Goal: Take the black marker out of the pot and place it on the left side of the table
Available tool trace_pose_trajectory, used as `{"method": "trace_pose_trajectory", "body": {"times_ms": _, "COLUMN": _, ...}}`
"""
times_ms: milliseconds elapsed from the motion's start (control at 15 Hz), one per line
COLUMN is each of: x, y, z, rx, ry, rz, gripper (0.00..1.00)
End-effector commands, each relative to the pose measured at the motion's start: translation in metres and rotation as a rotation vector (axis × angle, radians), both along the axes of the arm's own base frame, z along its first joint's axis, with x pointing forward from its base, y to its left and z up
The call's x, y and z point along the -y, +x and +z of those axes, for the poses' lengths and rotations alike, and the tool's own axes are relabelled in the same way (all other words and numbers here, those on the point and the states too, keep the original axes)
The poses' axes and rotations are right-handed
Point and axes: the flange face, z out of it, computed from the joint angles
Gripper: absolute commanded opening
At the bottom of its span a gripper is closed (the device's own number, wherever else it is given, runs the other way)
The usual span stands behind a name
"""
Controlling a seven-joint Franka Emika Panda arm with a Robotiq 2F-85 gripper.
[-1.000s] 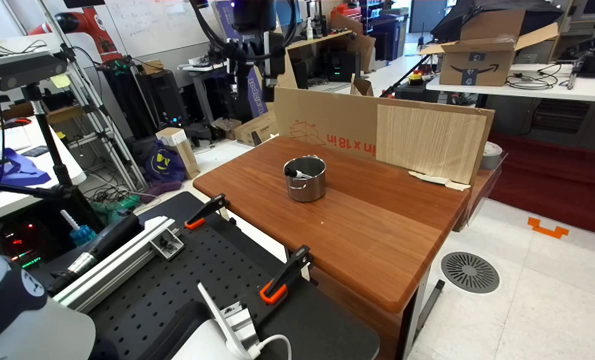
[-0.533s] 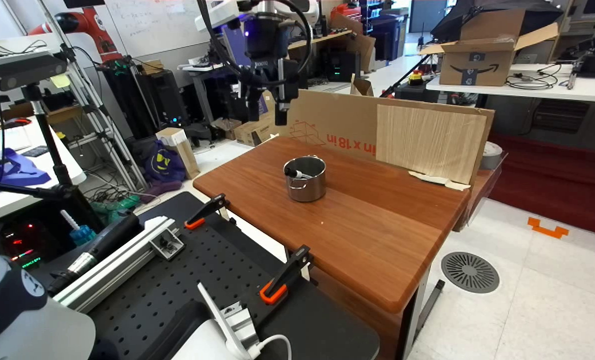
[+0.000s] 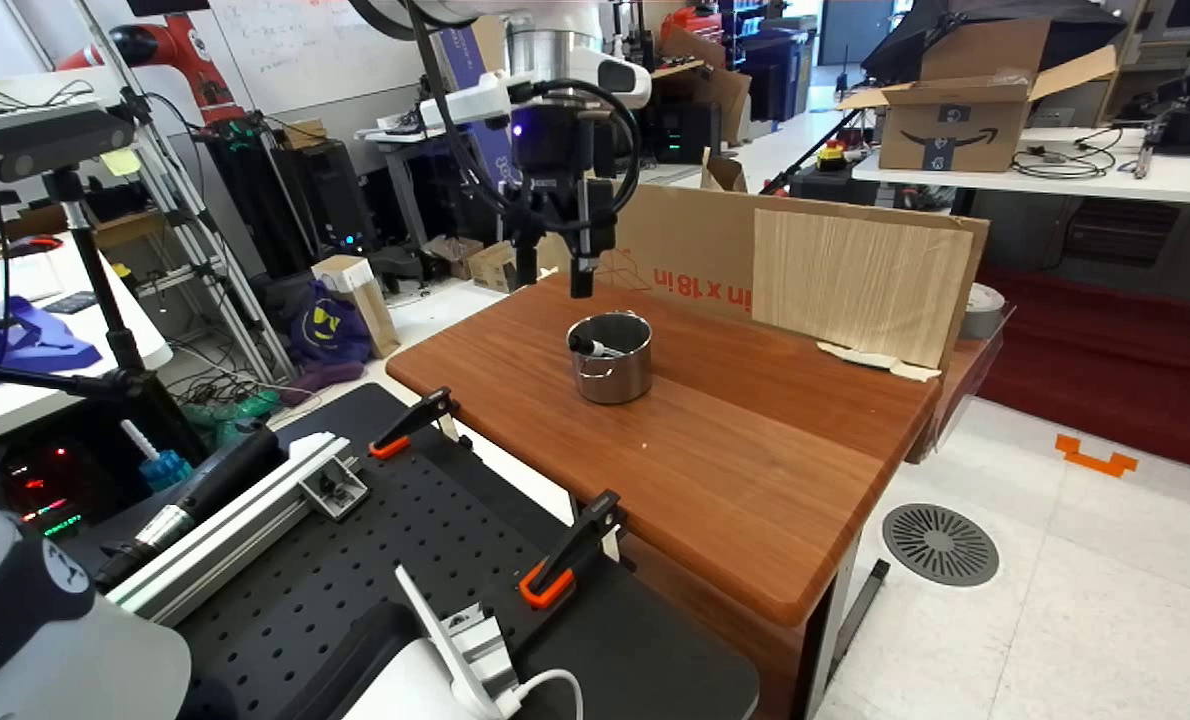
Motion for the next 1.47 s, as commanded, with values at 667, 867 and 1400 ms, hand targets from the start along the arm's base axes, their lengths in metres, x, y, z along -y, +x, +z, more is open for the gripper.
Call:
{"method": "trace_pose_trajectory", "body": {"times_ms": 667, "x": 0.016, "y": 0.01, "z": -0.056, "rx": -0.088, "ry": -0.044, "rz": -0.006, "gripper": 1.0}}
{"method": "trace_pose_trajectory", "body": {"times_ms": 867, "x": 0.017, "y": 0.014, "z": -0.064, "rx": -0.088, "ry": -0.045, "rz": -0.012, "gripper": 1.0}}
{"method": "trace_pose_trajectory", "body": {"times_ms": 1400, "x": 0.012, "y": 0.025, "z": -0.063, "rx": -0.078, "ry": -0.053, "rz": -0.004, "gripper": 0.25}}
